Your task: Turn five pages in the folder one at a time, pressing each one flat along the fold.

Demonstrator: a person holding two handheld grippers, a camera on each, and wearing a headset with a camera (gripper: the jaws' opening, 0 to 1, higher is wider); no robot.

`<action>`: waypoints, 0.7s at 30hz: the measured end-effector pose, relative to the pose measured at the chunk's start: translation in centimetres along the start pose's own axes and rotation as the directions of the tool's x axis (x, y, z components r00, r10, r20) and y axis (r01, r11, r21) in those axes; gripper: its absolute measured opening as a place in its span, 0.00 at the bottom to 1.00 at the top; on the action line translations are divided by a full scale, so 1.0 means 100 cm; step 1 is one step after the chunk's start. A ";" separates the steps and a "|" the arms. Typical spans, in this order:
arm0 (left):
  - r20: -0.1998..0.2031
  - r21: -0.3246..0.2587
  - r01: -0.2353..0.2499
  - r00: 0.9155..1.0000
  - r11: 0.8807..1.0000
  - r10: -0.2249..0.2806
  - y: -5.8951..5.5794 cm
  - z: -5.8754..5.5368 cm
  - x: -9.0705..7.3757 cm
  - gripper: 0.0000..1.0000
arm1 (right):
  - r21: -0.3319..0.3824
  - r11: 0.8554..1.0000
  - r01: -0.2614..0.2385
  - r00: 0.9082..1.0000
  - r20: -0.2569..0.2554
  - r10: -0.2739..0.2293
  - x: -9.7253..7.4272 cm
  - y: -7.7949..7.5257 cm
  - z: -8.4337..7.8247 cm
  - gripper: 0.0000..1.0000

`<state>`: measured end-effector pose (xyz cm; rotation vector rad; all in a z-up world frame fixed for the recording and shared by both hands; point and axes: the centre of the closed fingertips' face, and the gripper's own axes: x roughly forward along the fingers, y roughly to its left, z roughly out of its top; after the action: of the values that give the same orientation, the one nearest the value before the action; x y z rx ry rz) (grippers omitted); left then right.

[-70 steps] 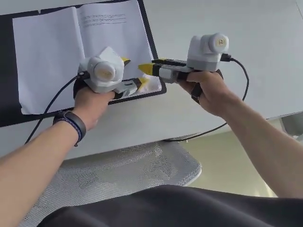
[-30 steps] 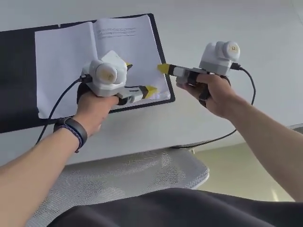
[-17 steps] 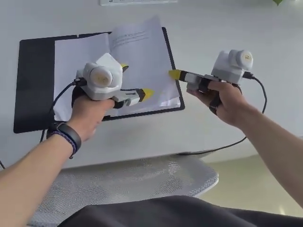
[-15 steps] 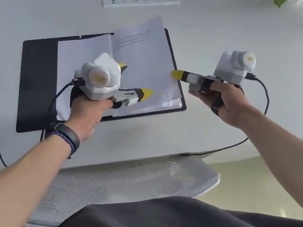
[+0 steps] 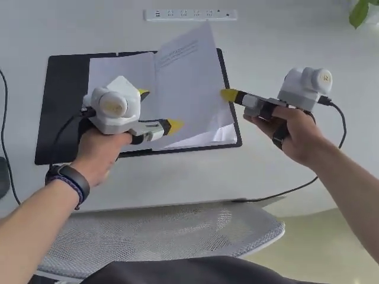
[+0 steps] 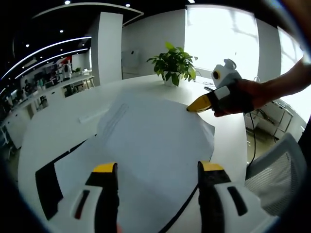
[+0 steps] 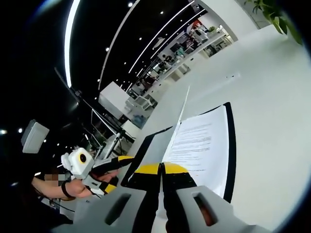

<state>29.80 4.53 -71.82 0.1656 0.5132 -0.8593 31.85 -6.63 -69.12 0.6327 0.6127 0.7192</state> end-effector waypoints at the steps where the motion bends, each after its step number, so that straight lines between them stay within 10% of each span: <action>1: 0.002 -0.006 -0.008 1.000 1.000 0.008 0.003 -0.001 -0.003 0.66 | -0.004 1.000 -0.007 1.000 -0.002 0.007 0.001 0.003 0.001 0.00; 21: 0.029 -0.081 -0.122 0.992 0.989 0.125 0.042 -0.014 -0.059 0.67 | -0.077 0.987 -0.141 0.990 -0.026 0.139 0.037 0.060 0.015 0.00</action>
<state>29.34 11.75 -70.41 0.1092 0.4985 -0.7187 32.74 -0.80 -64.99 0.6005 0.5600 0.8778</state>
